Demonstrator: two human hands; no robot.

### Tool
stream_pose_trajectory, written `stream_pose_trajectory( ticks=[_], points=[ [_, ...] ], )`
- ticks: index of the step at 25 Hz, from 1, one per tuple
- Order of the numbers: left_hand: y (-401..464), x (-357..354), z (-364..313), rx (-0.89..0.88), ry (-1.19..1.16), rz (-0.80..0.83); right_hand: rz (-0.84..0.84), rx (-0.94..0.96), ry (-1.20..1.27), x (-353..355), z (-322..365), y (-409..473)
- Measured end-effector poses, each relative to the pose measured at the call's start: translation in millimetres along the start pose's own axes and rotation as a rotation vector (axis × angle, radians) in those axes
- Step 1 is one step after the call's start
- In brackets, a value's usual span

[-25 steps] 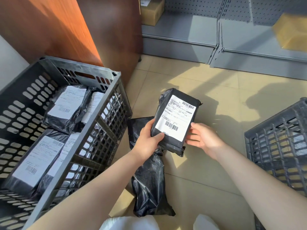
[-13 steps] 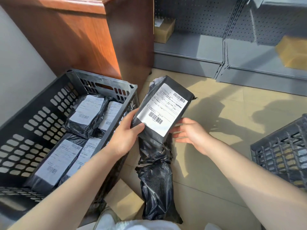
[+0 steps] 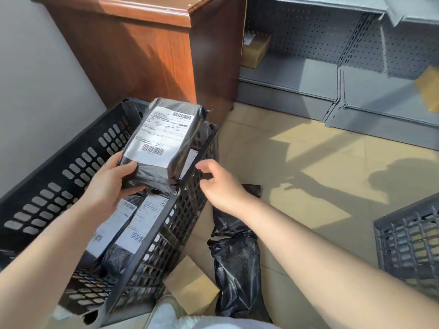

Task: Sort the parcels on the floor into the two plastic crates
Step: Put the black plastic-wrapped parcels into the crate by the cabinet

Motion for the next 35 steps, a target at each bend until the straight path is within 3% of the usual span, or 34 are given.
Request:
stream_pose_trajectory(
  ticks=[4,11,18,27,29,33,35],
  points=[
    [8,44,30,0.063,0.051,-0.022,0.076,0.164,-0.150,-32,19,-2],
    [11,68,87,0.251,0.169,0.031,0.238,0.214,-0.508,-59,1,-3],
    [-6,89,125,0.477,0.372,0.216,0.230,0.234,-0.533,-58,0,-4],
    [-8,105,153,0.621,0.519,0.288,0.225,0.247,-0.536,-59,1,-5],
    [-8,102,152,0.635,0.598,0.301,0.222,0.250,-0.537,-59,0,-5],
    [8,101,138,0.538,1.099,0.246,0.215,0.254,-0.533,-60,0,-5],
    [23,96,129,0.463,1.047,0.145,0.210,0.254,-0.534,-59,0,-5]
  ],
)
Point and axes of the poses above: each hand's wrist, its own y-axis towards the middle knuckle, its own x-axis out of the back of the hand, z = x × y, the point moved 9 cm from there along y, towards the middle knuckle, and after that the axes turned 6 degrees about x, right-handed, at the moved point
